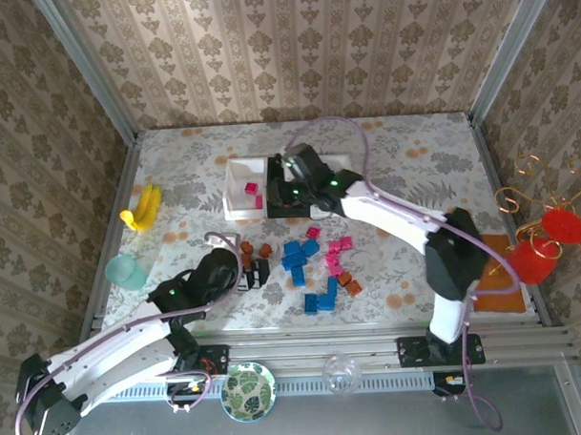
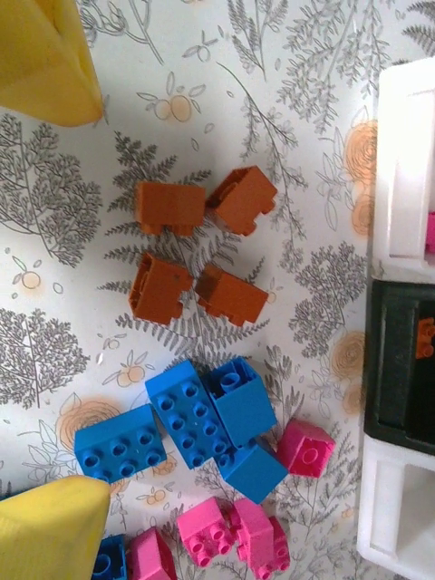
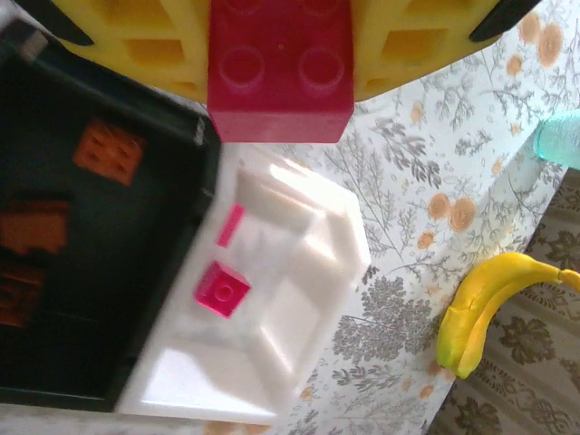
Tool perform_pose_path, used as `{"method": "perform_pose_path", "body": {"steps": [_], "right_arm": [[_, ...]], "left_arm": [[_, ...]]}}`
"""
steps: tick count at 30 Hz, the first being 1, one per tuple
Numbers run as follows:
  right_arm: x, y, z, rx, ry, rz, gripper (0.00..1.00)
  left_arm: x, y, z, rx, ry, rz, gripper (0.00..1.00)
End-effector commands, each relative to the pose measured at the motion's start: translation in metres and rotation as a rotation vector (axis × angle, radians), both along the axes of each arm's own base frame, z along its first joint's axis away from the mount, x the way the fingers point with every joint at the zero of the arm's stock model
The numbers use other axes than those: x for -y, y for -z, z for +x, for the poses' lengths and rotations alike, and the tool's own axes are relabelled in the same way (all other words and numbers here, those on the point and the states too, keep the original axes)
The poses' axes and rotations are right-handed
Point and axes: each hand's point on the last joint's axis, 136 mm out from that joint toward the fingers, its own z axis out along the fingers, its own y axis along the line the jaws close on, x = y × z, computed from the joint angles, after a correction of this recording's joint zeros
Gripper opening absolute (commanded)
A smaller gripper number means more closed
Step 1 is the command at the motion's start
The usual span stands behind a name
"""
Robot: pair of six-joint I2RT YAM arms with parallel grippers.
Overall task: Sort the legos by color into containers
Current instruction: Place the lego in the container, then pick up the lego from the bottom-center of the table.
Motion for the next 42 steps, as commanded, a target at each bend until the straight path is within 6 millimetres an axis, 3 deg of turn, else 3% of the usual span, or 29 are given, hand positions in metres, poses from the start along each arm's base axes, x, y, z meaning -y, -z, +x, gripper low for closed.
{"method": "perform_pose_path", "body": {"steps": [1, 5, 9, 12, 16, 21, 28, 32, 42], "right_arm": [[-0.027, 0.019, 0.013, -0.050, -0.050, -0.042, 0.22], [-0.055, 0.037, 0.042, -0.088, -0.046, -0.051, 0.22], [-0.060, 0.065, 0.064, -0.139, 0.004, -0.098, 0.23], [-0.062, 0.073, 0.079, -0.160, 0.040, -0.087, 0.31], [-0.064, 0.060, 0.090, -0.162, 0.060, -0.023, 0.57], [-0.057, 0.023, 0.084, -0.102, 0.046, -0.010, 0.64], [-0.026, -0.014, 0.037, -0.021, 0.032, 0.049, 0.65], [0.015, -0.003, -0.003, -0.019, 0.064, 0.041, 0.66], [0.145, 0.091, -0.115, -0.182, 0.221, -0.225, 0.69]], "left_arm": [[-0.014, 0.010, -0.007, -0.033, -0.044, 0.014, 1.00], [-0.018, 0.013, -0.011, -0.047, -0.047, 0.006, 1.00], [-0.019, 0.017, -0.016, -0.067, -0.035, 0.004, 1.00], [-0.016, 0.022, -0.020, -0.089, -0.011, 0.003, 1.00], [-0.010, 0.027, -0.025, -0.113, 0.024, -0.007, 1.00], [-0.002, 0.029, -0.027, -0.125, 0.057, -0.025, 1.00], [0.014, 0.032, -0.027, -0.146, 0.114, -0.023, 1.00], [0.021, 0.035, -0.025, -0.153, 0.132, -0.019, 1.00], [0.025, 0.046, -0.020, -0.151, 0.123, -0.015, 1.00]]}}
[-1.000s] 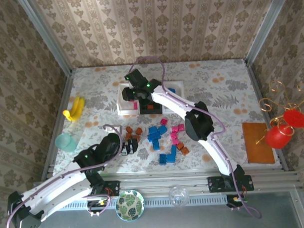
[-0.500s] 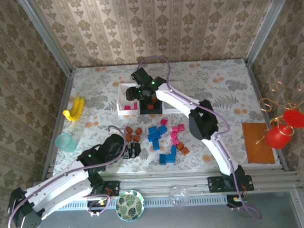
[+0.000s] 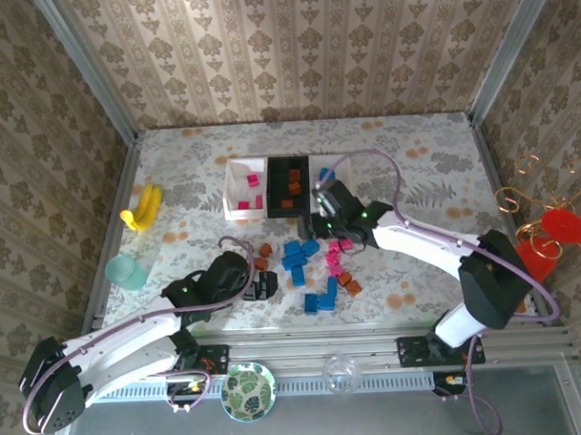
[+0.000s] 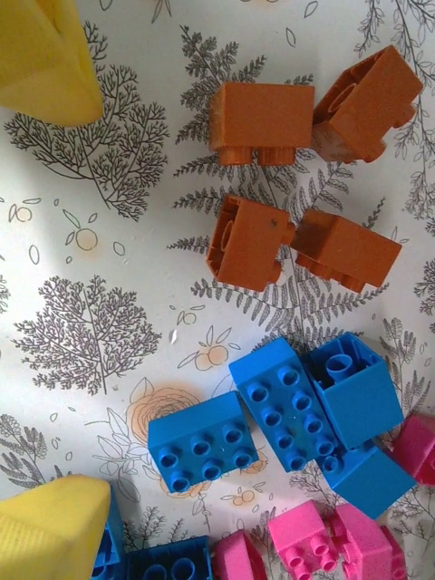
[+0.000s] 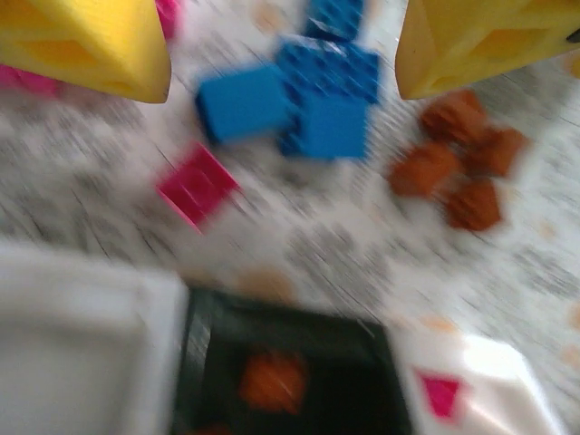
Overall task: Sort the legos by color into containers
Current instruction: Pick up the lego from the bottom-center of the table.
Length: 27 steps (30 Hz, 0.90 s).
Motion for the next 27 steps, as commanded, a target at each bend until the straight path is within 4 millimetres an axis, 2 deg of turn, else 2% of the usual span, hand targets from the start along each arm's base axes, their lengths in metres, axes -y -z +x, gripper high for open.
{"method": "perform_pose_path", "body": {"steps": [1, 2, 3, 6, 9, 11, 16, 22, 27], "right_arm": [[0.042, 0.018, -0.025, -0.020, 0.092, -0.093, 0.69], [0.047, 0.027, -0.033, -0.045, 0.092, -0.104, 0.70], [0.051, 0.025, -0.041, -0.046, 0.088, -0.084, 0.70], [0.053, 0.043, -0.061, -0.118, 0.036, -0.114, 0.70], [0.053, 0.060, -0.070, -0.165, -0.030, -0.189, 0.70], [0.049, 0.065, -0.071, -0.181, -0.059, -0.221, 0.70], [0.031, 0.063, -0.066, -0.154, -0.105, -0.212, 0.69], [0.031, 0.079, -0.065, -0.183, -0.107, -0.254, 0.66], [0.034, 0.087, -0.073, -0.208, -0.121, -0.274, 0.62]], "left_arm": [[0.002, 0.003, 0.001, 0.016, 0.014, 0.000, 1.00], [0.001, 0.004, 0.001, 0.013, 0.013, 0.004, 1.00], [0.001, 0.005, 0.001, 0.013, 0.010, 0.007, 1.00], [-0.001, 0.009, 0.001, 0.007, 0.005, 0.010, 1.00], [-0.002, 0.012, 0.001, 0.001, -0.001, 0.006, 1.00], [-0.002, 0.013, 0.001, -0.007, -0.001, 0.003, 1.00], [0.000, 0.013, 0.000, -0.015, 0.000, -0.008, 1.00], [0.000, 0.010, 0.004, -0.009, -0.008, -0.009, 1.00], [0.006, 0.010, 0.007, -0.013, -0.001, -0.017, 1.00]]}}
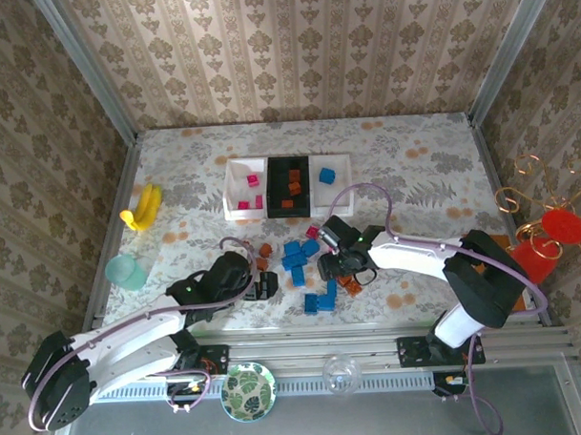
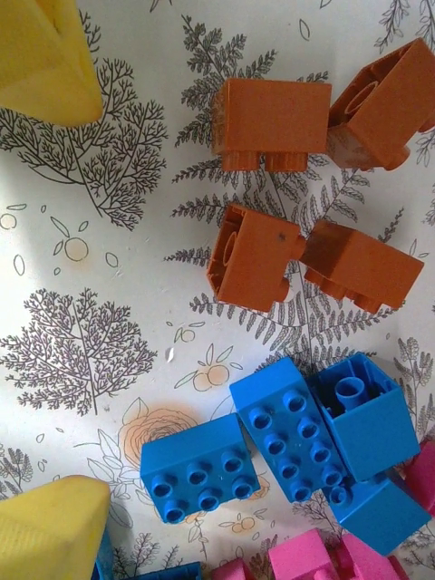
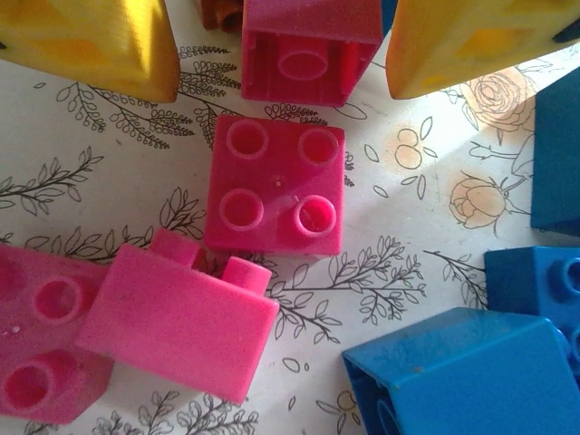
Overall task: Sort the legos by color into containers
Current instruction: Pick up the lego from the bottom-center of the table, then place the lego in the container.
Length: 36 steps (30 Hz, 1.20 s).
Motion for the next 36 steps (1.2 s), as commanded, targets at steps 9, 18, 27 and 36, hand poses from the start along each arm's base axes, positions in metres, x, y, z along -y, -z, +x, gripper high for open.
{"method": "perform_pose_path", "body": {"steps": [9, 18, 27, 36], "right_arm": [[0.005, 0.016, -0.018, -0.043, -0.028, -0.020, 0.49], [-0.003, -0.013, -0.008, 0.043, -0.023, 0.058, 0.32], [0.002, -0.059, 0.001, 0.097, -0.004, 0.152, 0.29], [-0.052, -0.128, 0.064, 0.227, -0.059, 0.272, 0.28]], "left_arm": [[0.014, -0.001, 0.006, -0.009, 0.026, -0.010, 1.00], [0.013, -0.003, 0.006, -0.002, 0.030, -0.012, 1.00], [0.005, -0.008, 0.004, 0.016, 0.025, -0.001, 1.00], [-0.030, -0.030, 0.007, 0.097, -0.078, 0.017, 1.00]]}}
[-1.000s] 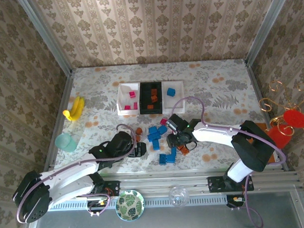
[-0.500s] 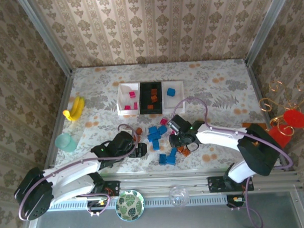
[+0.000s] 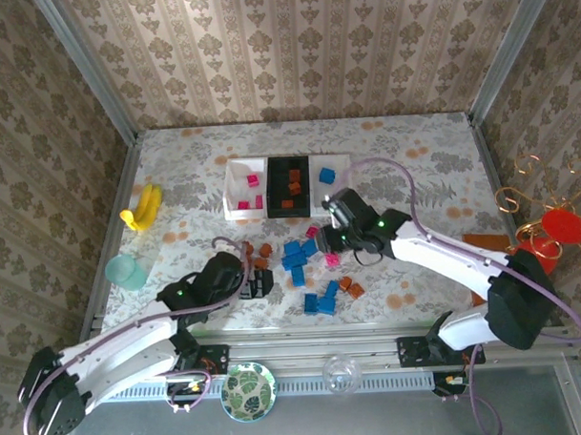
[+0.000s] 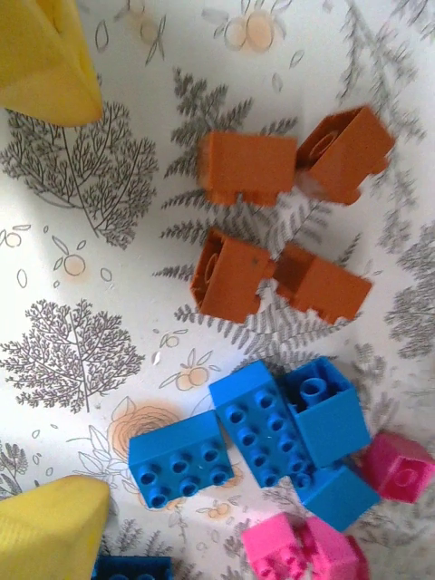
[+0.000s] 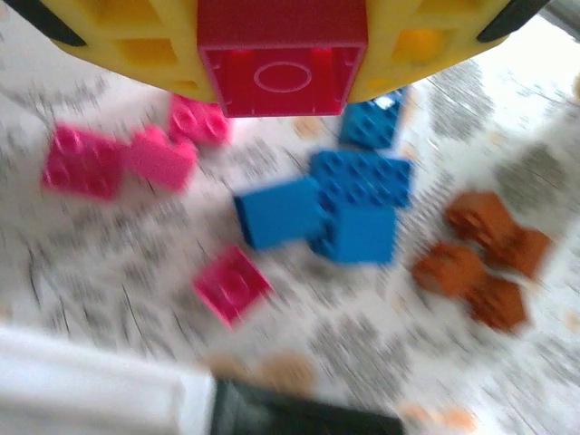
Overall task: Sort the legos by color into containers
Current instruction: Place the lego in the container, then pick up the lego from the center of the table.
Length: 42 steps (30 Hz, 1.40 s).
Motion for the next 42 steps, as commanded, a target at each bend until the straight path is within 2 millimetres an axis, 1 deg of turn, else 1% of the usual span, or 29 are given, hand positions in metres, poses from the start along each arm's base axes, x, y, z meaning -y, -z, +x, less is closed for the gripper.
{"method": "perform_pose_path", "body": {"steps": [1, 2, 5, 7, 10, 12, 13, 16, 20, 21, 23, 24, 25, 26, 28, 29, 31, 33, 34, 36, 39, 40, 42], "right_arm": [[-0.033, -0.014, 0.025, 0.023, -0.060, 0.042, 0.28], [-0.044, -0.017, 0.033, 0.022, -0.071, 0.061, 0.28], [-0.085, -0.026, 0.061, 0.030, -0.109, 0.139, 0.28], [-0.112, -0.030, 0.083, 0.031, -0.122, 0.197, 0.27], [-0.145, -0.025, 0.112, 0.023, -0.128, 0.240, 0.27], [-0.159, -0.019, 0.131, 0.017, -0.117, 0.252, 0.27], [-0.166, -0.012, 0.141, 0.007, -0.107, 0.257, 0.27], [-0.181, 0.002, 0.170, -0.015, -0.070, 0.273, 0.27], [-0.195, 0.011, 0.197, -0.029, -0.034, 0.285, 0.29], [-0.197, 0.011, 0.202, -0.032, -0.025, 0.294, 0.33], [-0.200, 0.006, 0.209, -0.040, -0.021, 0.327, 0.48], [-0.200, 0.000, 0.212, -0.037, -0.023, 0.345, 0.56], [-0.200, -0.007, 0.214, -0.031, -0.026, 0.356, 0.60], [-0.199, -0.016, 0.215, -0.016, -0.030, 0.363, 0.62], [-0.191, -0.029, 0.212, -0.004, -0.037, 0.339, 0.65], [-0.187, -0.032, 0.209, 0.002, -0.041, 0.322, 0.65], [-0.177, -0.044, 0.200, 0.022, -0.048, 0.303, 0.66], [-0.169, -0.050, 0.189, 0.040, -0.053, 0.305, 0.66], [-0.163, -0.057, 0.183, 0.056, -0.052, 0.310, 0.66], [-0.148, -0.054, 0.168, 0.060, -0.045, 0.301, 0.67], [-0.125, -0.050, 0.145, 0.070, -0.032, 0.287, 0.67], [-0.116, -0.047, 0.137, 0.072, -0.027, 0.283, 0.67], [-0.100, -0.042, 0.124, 0.075, -0.008, 0.277, 0.67]], "left_arm": [[-0.020, -0.011, 0.003, 0.039, -0.054, 0.046, 1.00], [-0.025, -0.013, 0.003, 0.048, -0.070, 0.052, 1.00], [-0.040, -0.016, 0.002, 0.060, -0.130, 0.061, 1.00], [-0.044, -0.015, 0.000, 0.058, -0.145, 0.048, 1.00], [-0.046, -0.010, -0.004, 0.040, -0.152, 0.042, 1.00], [-0.047, -0.006, -0.006, 0.025, -0.151, 0.047, 1.00], [-0.047, -0.005, -0.006, 0.019, -0.150, 0.049, 1.00], [-0.047, -0.003, -0.008, 0.007, -0.145, 0.051, 1.00], [-0.045, -0.002, -0.009, -0.004, -0.137, 0.043, 1.00], [-0.044, -0.002, -0.010, -0.007, -0.135, 0.042, 1.00], [-0.043, -0.001, -0.010, -0.012, -0.134, 0.041, 1.00], [-0.042, 0.000, -0.010, -0.015, -0.130, 0.039, 1.00], [-0.041, 0.000, -0.010, -0.017, -0.124, 0.038, 1.00], [-0.039, 0.000, -0.009, -0.018, -0.119, 0.038, 1.00], [-0.034, -0.001, -0.009, -0.022, -0.096, 0.035, 1.00], [-0.030, -0.002, -0.008, -0.023, -0.079, 0.031, 1.00], [-0.021, -0.003, -0.008, -0.033, -0.042, 0.024, 1.00], [-0.012, -0.001, -0.008, -0.046, -0.005, 0.026, 0.99], [-0.008, 0.000, -0.008, -0.051, 0.013, 0.030, 0.99], [0.002, 0.000, -0.008, -0.052, 0.056, 0.037, 0.96], [0.016, 0.001, -0.006, -0.049, 0.095, 0.075, 0.87], [0.018, 0.002, -0.004, -0.053, 0.098, 0.095, 0.84], [0.015, 0.006, 0.003, -0.056, 0.086, 0.141, 0.76]]}}
